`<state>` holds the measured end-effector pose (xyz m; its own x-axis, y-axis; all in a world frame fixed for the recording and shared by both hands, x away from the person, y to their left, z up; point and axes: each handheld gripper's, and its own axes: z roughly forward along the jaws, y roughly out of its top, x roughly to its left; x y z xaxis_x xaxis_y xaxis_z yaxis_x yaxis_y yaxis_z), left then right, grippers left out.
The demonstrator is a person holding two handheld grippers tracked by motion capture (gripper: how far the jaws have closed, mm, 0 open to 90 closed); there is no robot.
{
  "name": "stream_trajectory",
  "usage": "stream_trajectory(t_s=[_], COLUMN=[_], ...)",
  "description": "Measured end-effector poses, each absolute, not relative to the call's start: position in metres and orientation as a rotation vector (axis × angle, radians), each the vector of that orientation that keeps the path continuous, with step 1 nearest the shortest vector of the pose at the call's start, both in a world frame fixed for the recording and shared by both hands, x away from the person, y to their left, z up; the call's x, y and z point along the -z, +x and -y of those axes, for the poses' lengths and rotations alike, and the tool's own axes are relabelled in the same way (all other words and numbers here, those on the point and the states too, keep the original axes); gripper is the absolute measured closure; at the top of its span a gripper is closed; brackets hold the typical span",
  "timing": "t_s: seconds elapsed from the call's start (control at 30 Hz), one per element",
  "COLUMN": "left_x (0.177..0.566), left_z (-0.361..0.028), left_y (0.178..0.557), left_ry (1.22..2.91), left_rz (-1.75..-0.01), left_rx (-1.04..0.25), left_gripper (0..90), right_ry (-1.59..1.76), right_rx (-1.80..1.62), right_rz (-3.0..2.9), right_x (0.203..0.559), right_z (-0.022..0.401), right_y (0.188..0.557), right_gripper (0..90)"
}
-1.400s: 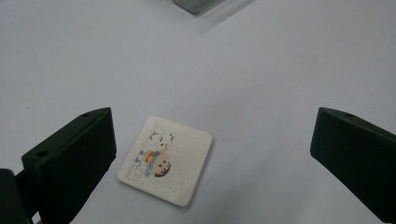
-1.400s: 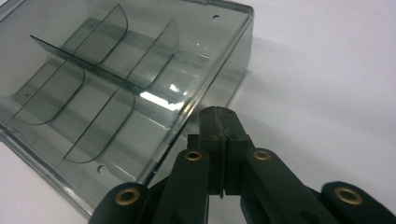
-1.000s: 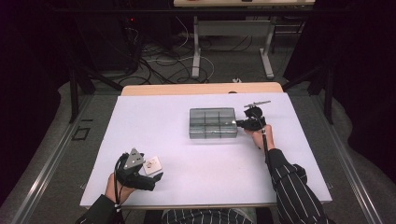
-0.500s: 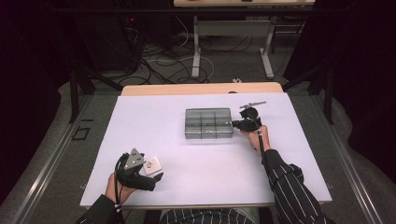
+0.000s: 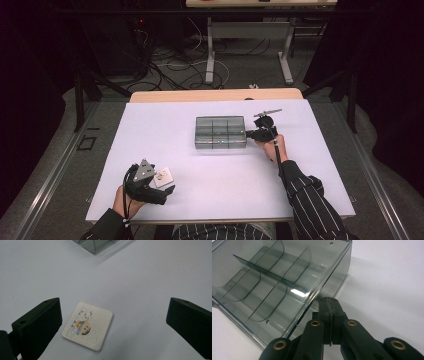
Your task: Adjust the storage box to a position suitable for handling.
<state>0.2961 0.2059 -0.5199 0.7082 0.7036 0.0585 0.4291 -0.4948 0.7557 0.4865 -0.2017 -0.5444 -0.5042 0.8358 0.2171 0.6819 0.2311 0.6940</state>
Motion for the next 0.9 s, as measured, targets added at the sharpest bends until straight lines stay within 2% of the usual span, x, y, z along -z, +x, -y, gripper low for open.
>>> stream_trajectory(t_s=[0.33,0.6,0.9], left_x=[0.52,0.52,0.52], left_z=[-0.206,-0.205,-0.205], left_y=[0.295,0.296,0.296], left_ry=[2.159,2.163,2.168], left_rz=[-0.863,-0.865,-0.857], left_rx=[-0.467,-0.47,-0.474], left_gripper=[0.5,0.5,0.5], right_ry=[1.401,1.365,1.253], right_rx=[-1.138,-1.145,-1.121], right_rz=[-2.288,-2.268,-2.293], right_x=[0.542,0.521,0.496], right_z=[0.203,0.209,0.172], right_y=[0.487,0.486,0.511], right_gripper=[90.0,90.0,90.0])
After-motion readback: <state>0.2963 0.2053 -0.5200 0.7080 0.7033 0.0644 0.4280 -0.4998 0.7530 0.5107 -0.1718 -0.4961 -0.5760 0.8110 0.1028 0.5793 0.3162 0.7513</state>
